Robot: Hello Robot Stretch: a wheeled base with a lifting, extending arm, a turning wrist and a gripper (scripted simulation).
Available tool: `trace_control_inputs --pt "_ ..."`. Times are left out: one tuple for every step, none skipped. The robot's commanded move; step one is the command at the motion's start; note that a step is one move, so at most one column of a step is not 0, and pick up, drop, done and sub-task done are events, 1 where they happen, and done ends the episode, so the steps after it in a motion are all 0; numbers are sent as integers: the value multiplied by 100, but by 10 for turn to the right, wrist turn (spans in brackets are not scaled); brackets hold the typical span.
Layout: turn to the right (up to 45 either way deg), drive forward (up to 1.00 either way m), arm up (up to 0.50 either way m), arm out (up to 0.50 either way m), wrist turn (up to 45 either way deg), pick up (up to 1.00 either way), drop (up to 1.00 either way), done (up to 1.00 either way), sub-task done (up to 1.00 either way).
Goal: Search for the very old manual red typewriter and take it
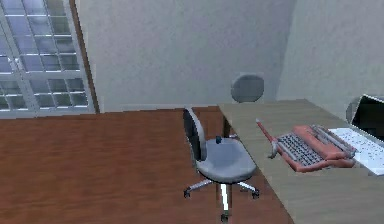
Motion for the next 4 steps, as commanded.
trace_control_inputs --pt "0 80 0 0 0 0 0 0 0" --pt "-180 0 0 0 0 0 0 0 0" --pt "0 0 50 0 0 0 0 0 0" --pt "0 0 24 0 0 0 0 0 0"
